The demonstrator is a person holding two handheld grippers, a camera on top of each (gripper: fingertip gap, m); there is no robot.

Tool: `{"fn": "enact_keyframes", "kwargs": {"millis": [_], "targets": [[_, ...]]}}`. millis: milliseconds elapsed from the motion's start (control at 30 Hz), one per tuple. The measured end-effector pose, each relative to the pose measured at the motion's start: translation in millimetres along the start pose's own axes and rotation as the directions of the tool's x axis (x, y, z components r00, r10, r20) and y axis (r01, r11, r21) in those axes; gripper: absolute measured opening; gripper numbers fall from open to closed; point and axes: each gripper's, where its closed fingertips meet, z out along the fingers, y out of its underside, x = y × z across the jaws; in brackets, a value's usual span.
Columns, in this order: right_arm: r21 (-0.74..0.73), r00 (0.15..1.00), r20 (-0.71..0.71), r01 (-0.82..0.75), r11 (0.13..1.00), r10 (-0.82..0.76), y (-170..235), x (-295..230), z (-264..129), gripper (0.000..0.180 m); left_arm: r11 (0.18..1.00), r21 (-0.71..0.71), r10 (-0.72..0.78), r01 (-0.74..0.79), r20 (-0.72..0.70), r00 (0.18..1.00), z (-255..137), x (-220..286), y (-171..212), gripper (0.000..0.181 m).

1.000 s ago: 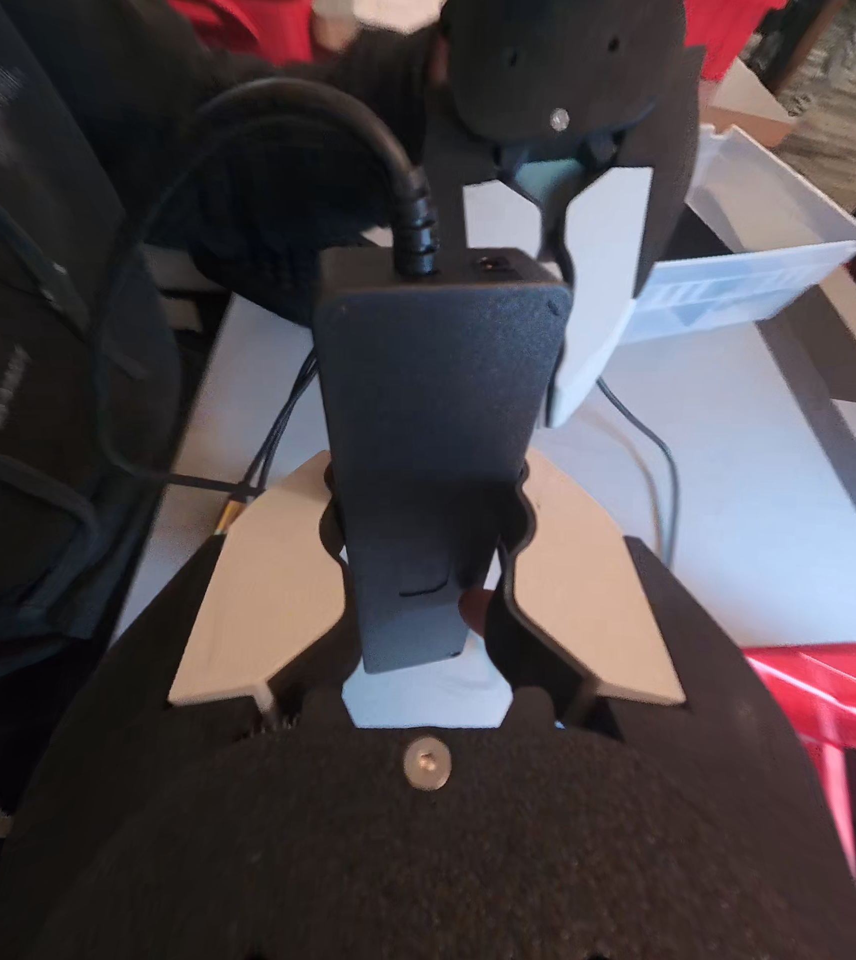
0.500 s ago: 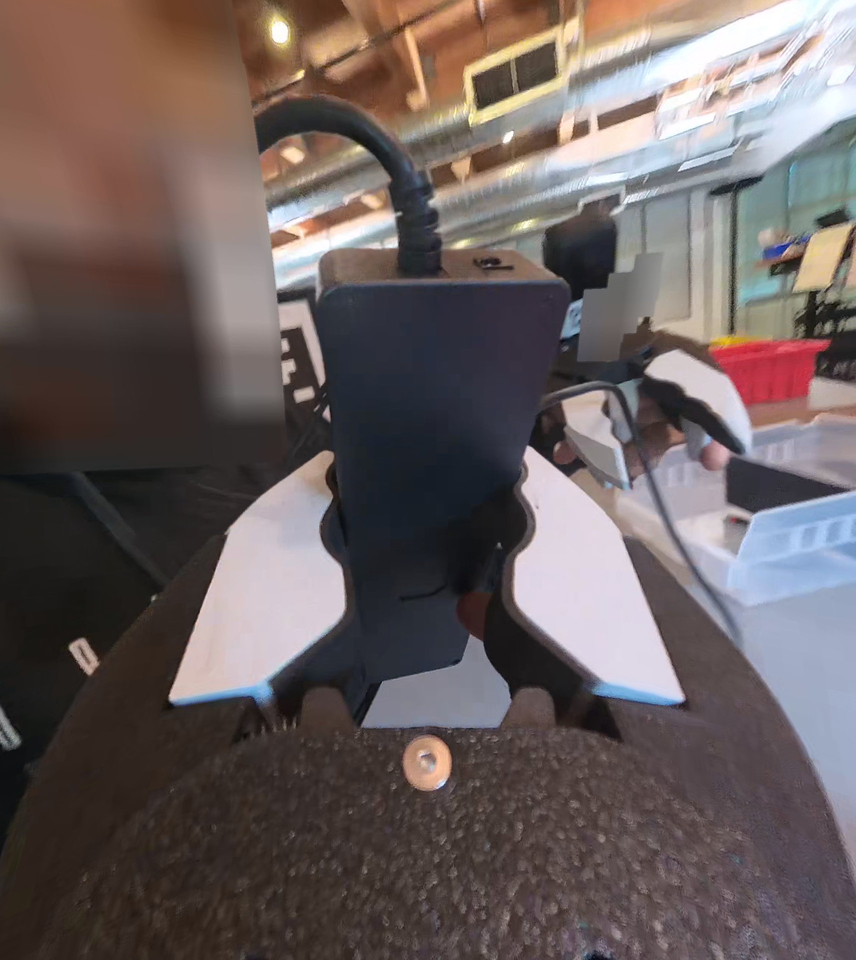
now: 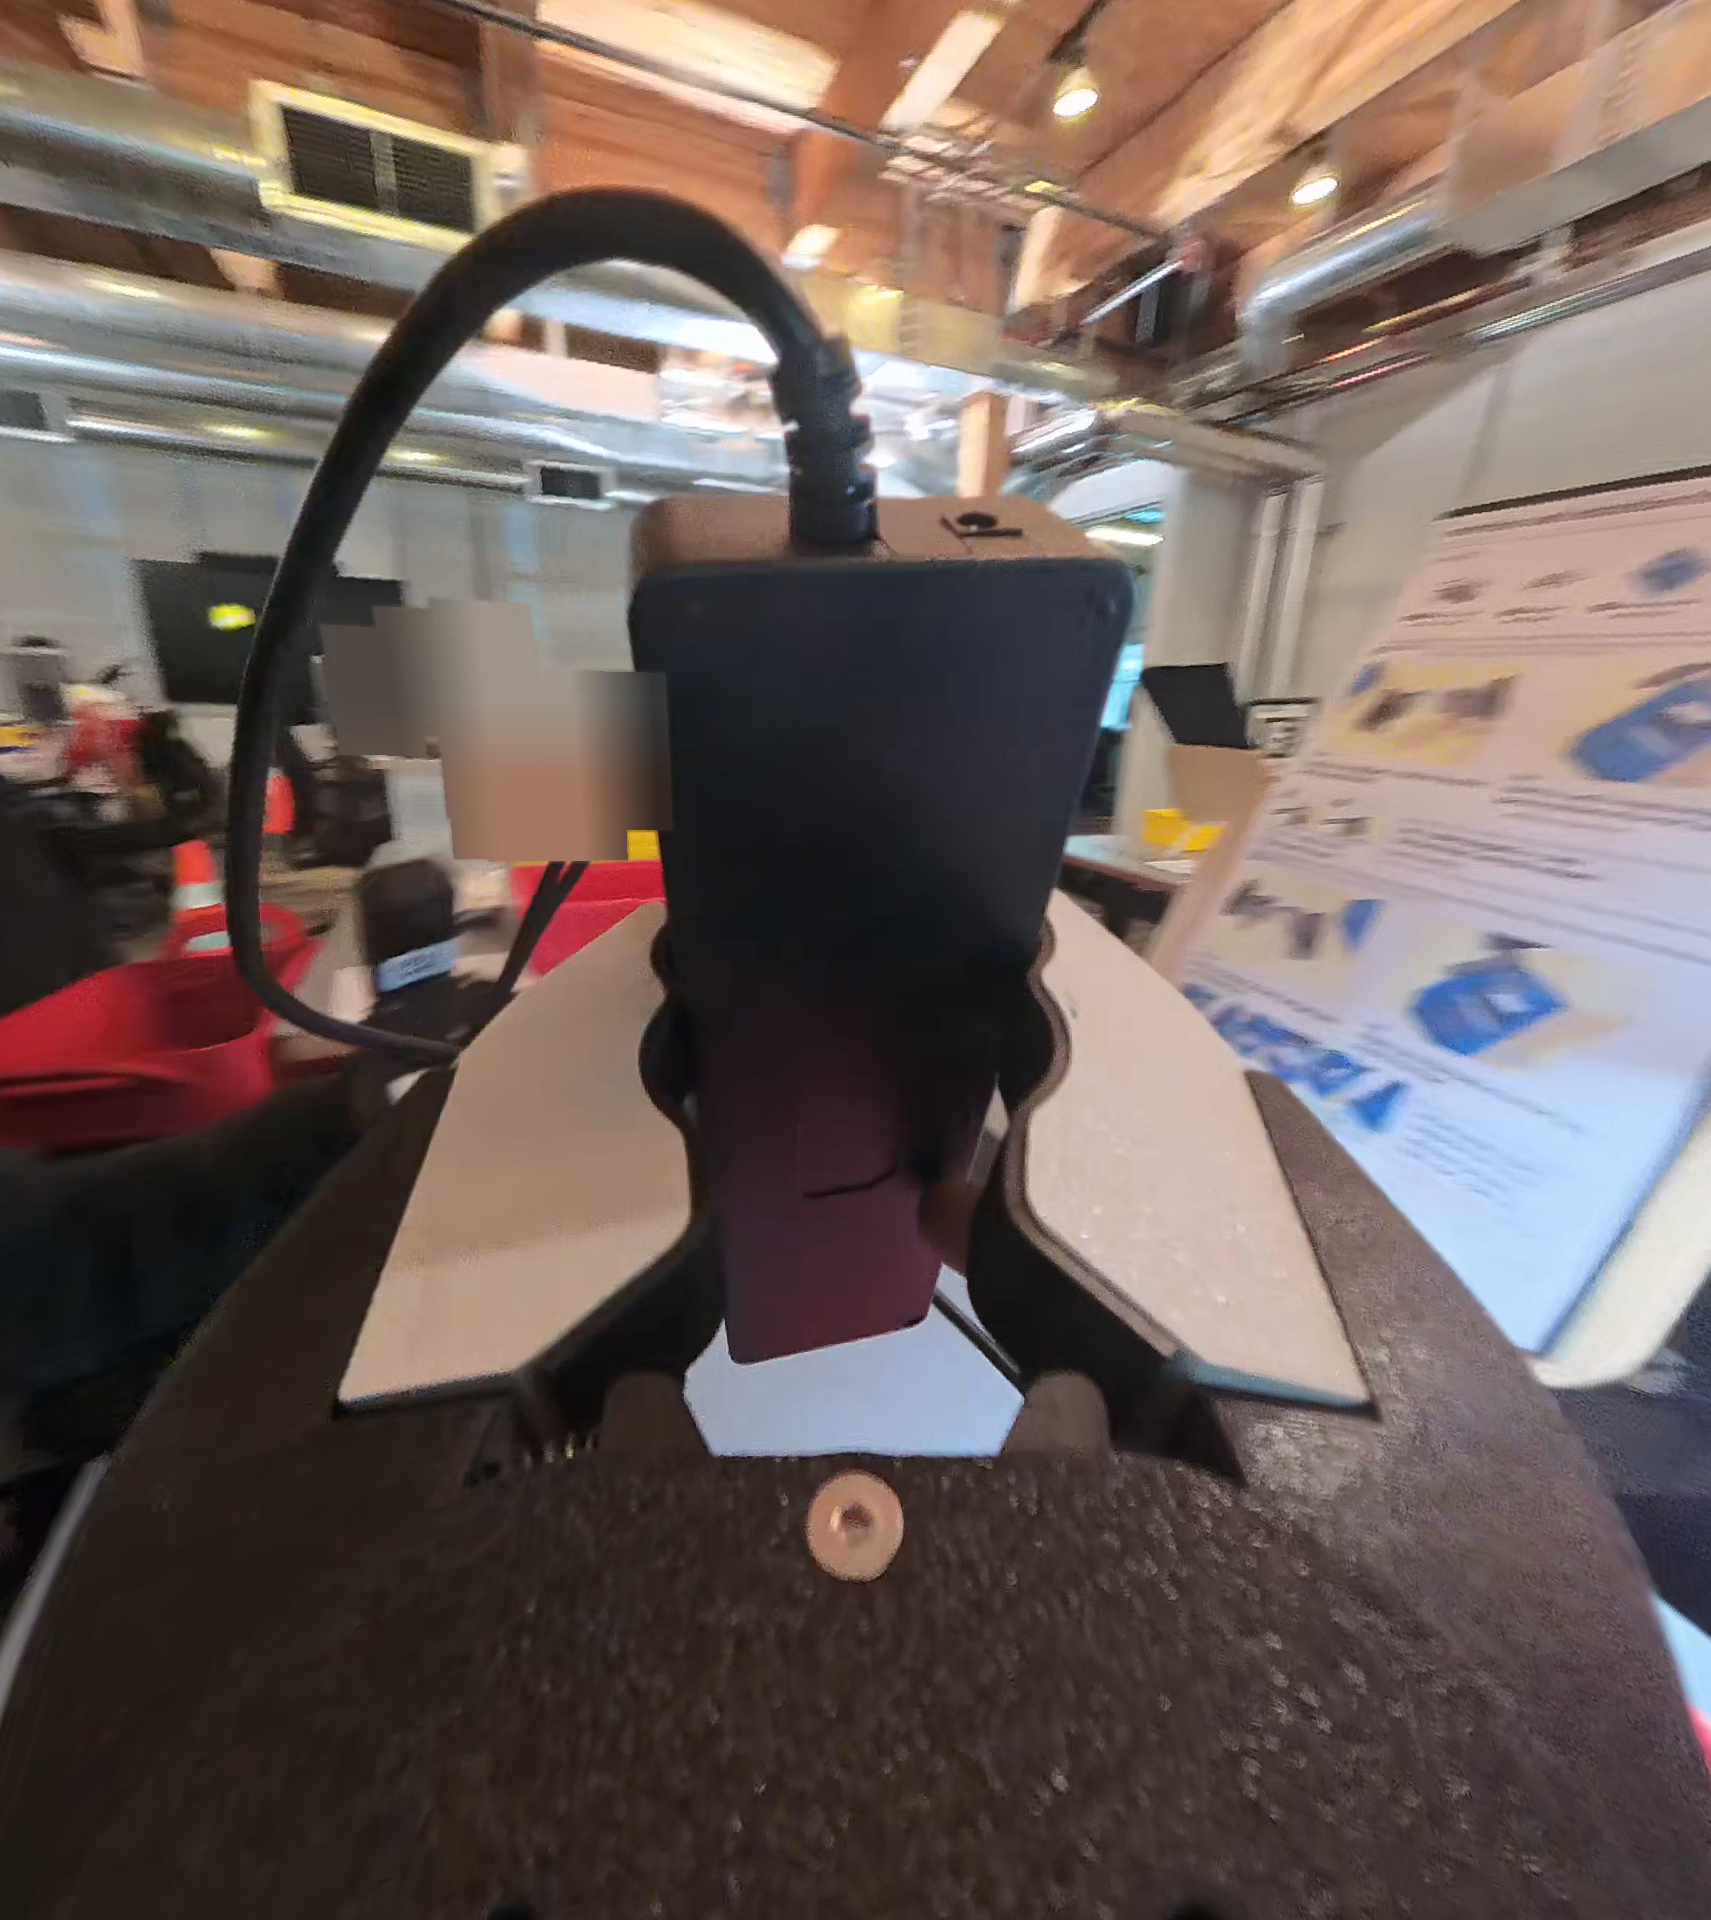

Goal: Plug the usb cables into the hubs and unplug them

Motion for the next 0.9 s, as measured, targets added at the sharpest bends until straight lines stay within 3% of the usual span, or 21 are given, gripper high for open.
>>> {"fn": "enact_keyframes", "kwargs": {"millis": [33, 167, 300, 500, 733, 900], "targets": [[0.008, 0.999, -0.050, 0.006, 1.000, -0.006, -1, 18, -3, 0.059, 1.000, -0.017, -0.017, 0.016, -0.013, 1.000, 2, 4, 11, 0.044], [-0.041, 0.969, -0.248, 0.004, 0.999, -0.014, 31, 87, -24, 0.058, 0.992, -0.076, -0.104, 0.101, -0.034, 0.994, 5, 15, 58, 0.041], [-0.190, 0.933, -0.358, -0.105, 0.976, 0.031, 111, 130, -45, 0.058, 0.977, -0.124, -0.180, 0.172, -0.050, 0.982, 7, 23, 95, 0.039], [-0.513, 0.877, -0.481, -0.267, 0.816, -0.016, 221, 156, -64, 0.059, 0.966, -0.181, -0.203, 0.186, -0.078, 0.976, 15, 32, 114, 0.037], [-0.492, 0.734, -0.668, -0.556, 0.670, 0.119, 245, 190, -76, 0.059, 0.951, -0.258, -0.198, 0.168, -0.094, 0.976, 27, 42, 134, 0.036], [-0.602, 0.696, -0.716, -0.573, 0.556, -0.058, 271, 208, -92, 0.060, 0.947, -0.279, -0.194, 0.160, -0.100, 0.976, 30, 46, 139, 0.035]]}}
